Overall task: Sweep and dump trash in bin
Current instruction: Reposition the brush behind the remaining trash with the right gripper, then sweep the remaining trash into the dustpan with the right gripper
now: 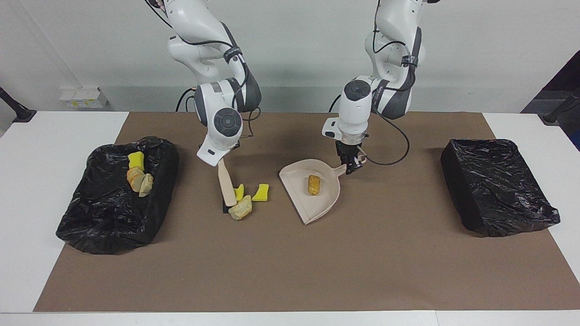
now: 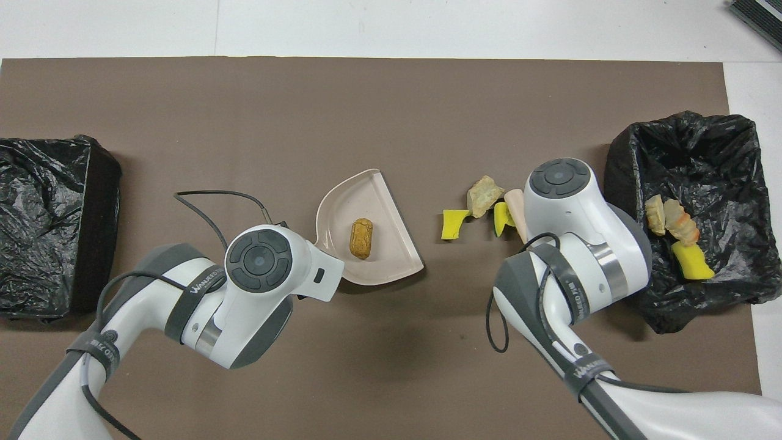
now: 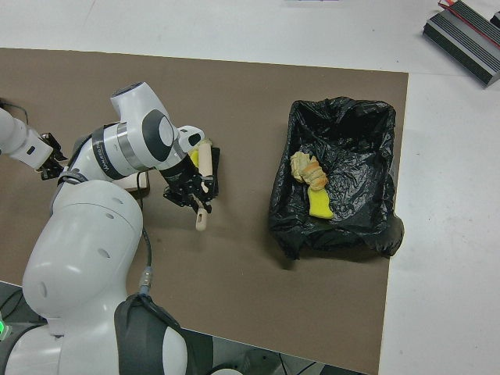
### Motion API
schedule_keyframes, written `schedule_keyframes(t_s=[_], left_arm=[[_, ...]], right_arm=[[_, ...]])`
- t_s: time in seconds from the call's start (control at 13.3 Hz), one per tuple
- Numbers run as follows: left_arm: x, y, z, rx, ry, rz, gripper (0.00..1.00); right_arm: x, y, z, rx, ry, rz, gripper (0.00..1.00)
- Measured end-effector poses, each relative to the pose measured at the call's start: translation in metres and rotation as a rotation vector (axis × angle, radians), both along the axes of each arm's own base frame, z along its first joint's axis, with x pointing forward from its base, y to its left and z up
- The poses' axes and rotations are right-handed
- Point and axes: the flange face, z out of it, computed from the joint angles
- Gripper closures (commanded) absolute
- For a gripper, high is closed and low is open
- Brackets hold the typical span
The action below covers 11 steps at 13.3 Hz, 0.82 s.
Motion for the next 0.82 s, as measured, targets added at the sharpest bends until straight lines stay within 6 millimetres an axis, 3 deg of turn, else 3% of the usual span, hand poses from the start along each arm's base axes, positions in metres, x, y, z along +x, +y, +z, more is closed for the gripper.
schedule_keyframes(t_s=[0.6,0.82], left_arm=[[-0.001,-0.001,0.000,0.001,0.001,0.001,1.00],[-0.001,-0.001,0.000,0.000,0.001,0.001,1.00]], right_arm=[[-0.035,0.109,0.012,0.333,0.093,-0.213,1.00],[-0.037,0.124,0.028,0.366,0.107,-0.238,1.00]])
